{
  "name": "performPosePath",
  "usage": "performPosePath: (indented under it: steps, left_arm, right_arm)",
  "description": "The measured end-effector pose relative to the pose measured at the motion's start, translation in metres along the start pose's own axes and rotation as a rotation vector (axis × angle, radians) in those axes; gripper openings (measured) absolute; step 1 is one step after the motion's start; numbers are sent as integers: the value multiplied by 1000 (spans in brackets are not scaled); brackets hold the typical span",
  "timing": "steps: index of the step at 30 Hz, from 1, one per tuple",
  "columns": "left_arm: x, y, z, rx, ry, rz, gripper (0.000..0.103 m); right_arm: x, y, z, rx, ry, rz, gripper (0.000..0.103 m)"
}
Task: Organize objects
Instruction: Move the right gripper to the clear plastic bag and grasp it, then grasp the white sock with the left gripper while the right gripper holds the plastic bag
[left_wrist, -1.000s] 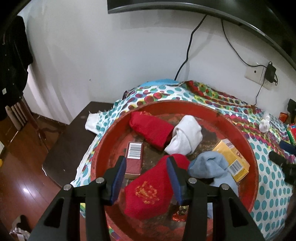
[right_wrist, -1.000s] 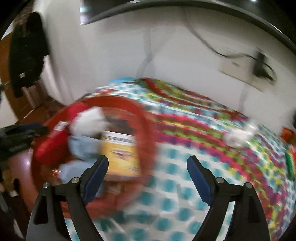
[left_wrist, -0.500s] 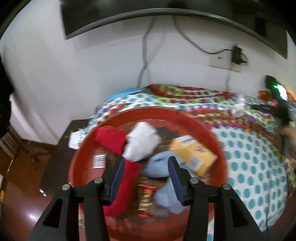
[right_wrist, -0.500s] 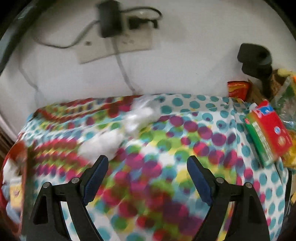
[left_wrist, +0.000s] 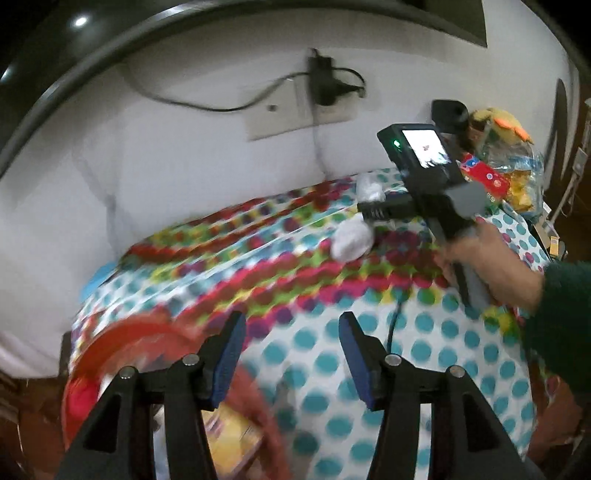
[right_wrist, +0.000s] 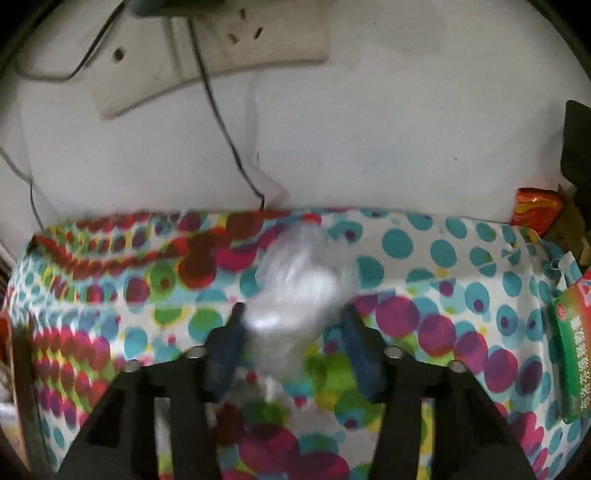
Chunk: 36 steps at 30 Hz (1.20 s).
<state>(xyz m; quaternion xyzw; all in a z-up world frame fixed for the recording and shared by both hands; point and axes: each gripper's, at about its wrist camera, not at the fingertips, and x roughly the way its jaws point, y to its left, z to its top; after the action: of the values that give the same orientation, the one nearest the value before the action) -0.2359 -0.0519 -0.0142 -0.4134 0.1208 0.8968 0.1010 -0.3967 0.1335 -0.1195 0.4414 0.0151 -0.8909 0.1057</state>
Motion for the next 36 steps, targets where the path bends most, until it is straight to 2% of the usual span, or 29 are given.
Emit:
performPosePath:
  steps: [1, 5, 9, 11, 14, 20, 25, 28, 30, 34, 36]
  left_arm:
    - [12, -6, 7, 13, 4, 0, 54]
    - [65, -25, 31, 47, 18, -2, 54]
    - [102, -34, 55, -17, 23, -68, 54]
    - [114, -39, 64, -21, 24, -107, 54]
    - [135, -48, 75, -16, 65, -106, 54]
    - [161, -67, 81, 43, 103, -54, 54]
    - [177, -72, 79, 16, 99, 56, 58]
    - [178, -68, 77, -31, 84, 70, 58]
    - [177, -66, 76, -55, 84, 58, 55]
    - [171, -68, 72, -54, 90, 59, 39]
    - [167, -69, 68, -59, 98, 51, 38]
  right_arm:
    - [-5, -2, -5, -6, 0, -1, 38]
    - [-40, -20, -42, 10, -2, 18, 38]
    - [-67, -26, -81, -1, -12, -2, 38]
    - [-69, -21, -89, -25, -16, -15, 39]
    - [-69, -12, -91, -40, -12, -19, 39]
    - [-73, -10, -90, -71, -6, -38, 43]
    - [-72, -8, -89, -70, -5, -33, 44]
    - [-70, -5, -89, -79, -2, -32, 48]
    - [-70, -3, -89, -84, -2, -37, 48]
    - [-70, -2, -89, -81, -2, -34, 49]
    - [-69, -2, -90, -83, -2, -35, 49]
